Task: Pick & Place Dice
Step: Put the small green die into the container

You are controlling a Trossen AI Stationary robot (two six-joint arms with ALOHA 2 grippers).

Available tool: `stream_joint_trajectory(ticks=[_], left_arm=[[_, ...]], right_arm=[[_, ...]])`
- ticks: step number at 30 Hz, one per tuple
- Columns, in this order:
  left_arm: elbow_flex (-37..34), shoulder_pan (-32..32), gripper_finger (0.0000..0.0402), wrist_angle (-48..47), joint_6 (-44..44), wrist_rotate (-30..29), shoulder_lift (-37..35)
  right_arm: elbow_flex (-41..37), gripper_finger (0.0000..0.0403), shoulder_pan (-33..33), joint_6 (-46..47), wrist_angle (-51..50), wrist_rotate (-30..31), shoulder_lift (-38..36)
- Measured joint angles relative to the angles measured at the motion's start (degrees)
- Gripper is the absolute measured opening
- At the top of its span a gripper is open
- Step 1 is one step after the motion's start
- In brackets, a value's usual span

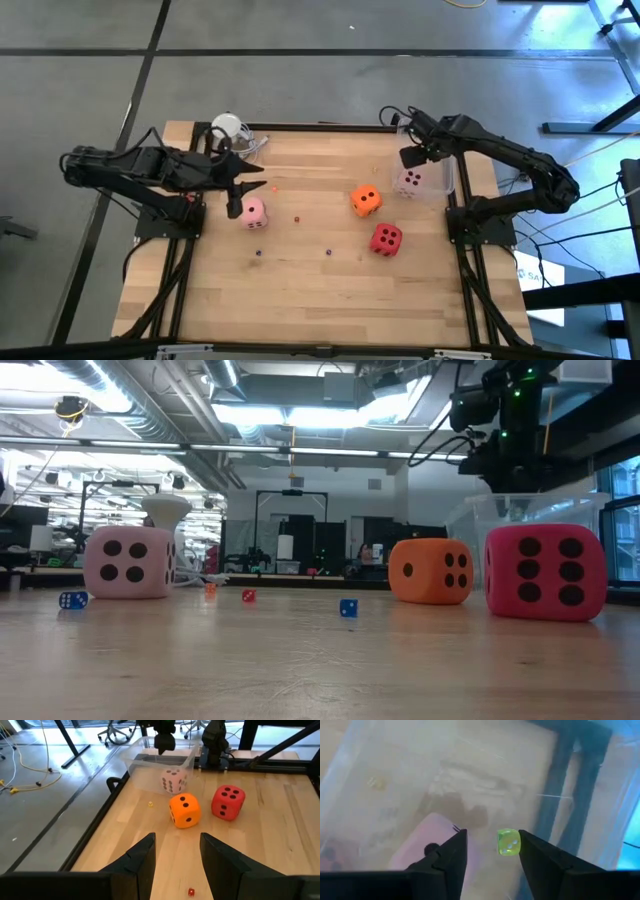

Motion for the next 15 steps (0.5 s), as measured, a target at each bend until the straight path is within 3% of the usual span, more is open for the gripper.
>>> stream_joint_trajectory(ticks=[3,4,7,10,13,15], left_arm=[[0.0,0.0,0.0145,0.0,0.0,0.0,1.2],[0.0,0.0,0.0145,0.0,0.0,0.0,1.6],[0.0,0.0,0.0145,0.0,0.0,0.0,2.5],[0.0,0.0,0.0145,0.0,0.0,0.1,2.6],[0.0,0.0,0.0145,0.0,0.0,0.1,2.0],[0.0,0.0,0.0145,0.0,-0.3,0.1,1.3]], right_arm=[[0.0,0.0170,-0.7,-6.0,4.7,-11.9,0.6],[0.0,0.0168,-0.9,-7.1,4.7,-11.9,0.9],[-0.3,0.0161,-1.2,-3.9,1.0,-2.7,2.0],[-1.6,0.0158,-1.9,-8.4,3.4,-11.1,3.3],[-3.2,0.0158,-2.0,-6.2,1.9,-7.9,4.6],[-5.0,0.0161,-2.3,-8.4,5.4,-12.6,5.3]])
